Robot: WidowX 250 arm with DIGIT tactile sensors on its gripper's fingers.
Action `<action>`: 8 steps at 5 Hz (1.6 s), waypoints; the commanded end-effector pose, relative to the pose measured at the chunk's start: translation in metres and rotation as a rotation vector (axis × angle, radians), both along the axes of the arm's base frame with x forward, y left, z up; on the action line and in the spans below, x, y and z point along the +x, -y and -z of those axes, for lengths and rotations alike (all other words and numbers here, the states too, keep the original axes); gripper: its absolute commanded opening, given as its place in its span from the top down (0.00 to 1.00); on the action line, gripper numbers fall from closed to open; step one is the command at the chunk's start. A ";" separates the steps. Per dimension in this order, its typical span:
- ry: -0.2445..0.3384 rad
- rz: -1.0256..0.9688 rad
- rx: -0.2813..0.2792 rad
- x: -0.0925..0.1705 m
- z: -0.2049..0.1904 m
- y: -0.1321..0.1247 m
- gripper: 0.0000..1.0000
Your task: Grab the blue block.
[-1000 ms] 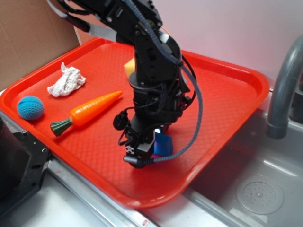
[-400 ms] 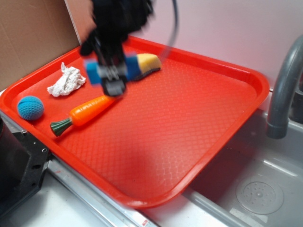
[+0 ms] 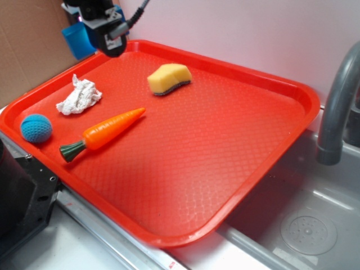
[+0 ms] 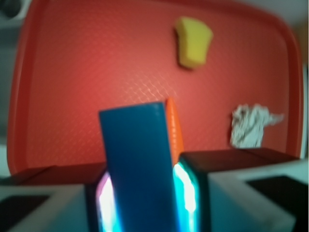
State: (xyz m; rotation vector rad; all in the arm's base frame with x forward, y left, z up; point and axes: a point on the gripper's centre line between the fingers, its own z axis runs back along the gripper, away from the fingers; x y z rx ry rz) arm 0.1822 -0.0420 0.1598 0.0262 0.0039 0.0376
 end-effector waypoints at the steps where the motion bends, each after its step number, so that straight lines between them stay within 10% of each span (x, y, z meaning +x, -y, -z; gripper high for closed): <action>1: 0.009 -0.347 0.001 -0.001 -0.012 -0.037 1.00; 6: 0.069 -0.185 0.009 0.019 -0.026 -0.037 1.00; 8: -0.005 -0.141 0.029 0.008 0.005 -0.033 1.00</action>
